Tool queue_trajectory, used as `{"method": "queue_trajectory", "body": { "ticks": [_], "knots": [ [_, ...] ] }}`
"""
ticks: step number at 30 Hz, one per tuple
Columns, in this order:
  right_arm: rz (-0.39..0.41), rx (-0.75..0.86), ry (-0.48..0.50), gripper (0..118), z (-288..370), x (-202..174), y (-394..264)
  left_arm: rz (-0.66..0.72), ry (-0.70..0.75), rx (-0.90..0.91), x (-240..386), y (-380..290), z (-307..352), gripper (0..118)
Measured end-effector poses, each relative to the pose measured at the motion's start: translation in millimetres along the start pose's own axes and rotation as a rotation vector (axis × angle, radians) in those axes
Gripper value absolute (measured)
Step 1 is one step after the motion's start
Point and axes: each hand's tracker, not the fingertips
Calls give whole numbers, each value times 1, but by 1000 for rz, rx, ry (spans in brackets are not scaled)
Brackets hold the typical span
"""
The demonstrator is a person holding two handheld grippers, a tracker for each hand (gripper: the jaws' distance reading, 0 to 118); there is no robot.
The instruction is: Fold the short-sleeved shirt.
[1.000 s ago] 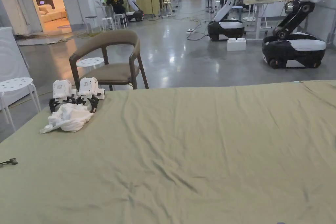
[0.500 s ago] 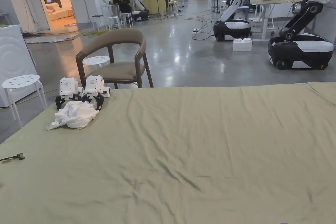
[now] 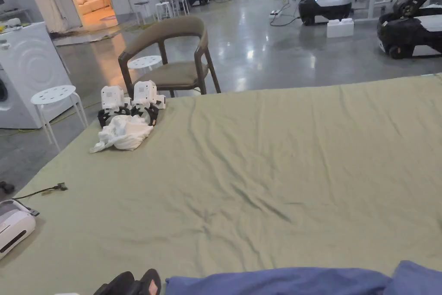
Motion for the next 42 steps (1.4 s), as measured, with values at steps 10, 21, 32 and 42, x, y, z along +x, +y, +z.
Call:
{"method": "queue_trajectory", "body": {
  "ticks": [10,21,32,42],
  "knots": [
    [-109,-103,-12,0,7,8,-23,390,-2,-252,-108,-73,-133,90],
    [-195,-134,-40,0,7,10,-20,805,-125,-359,-125,-125,-184,12],
    [-145,-118,-36,0,11,15,-18,656,-58,-150,-158,-37,-151,0],
    [-267,-103,-9,0,6,33,-37,110,-108,-225,-25,19,-148,0]
  ]
}}
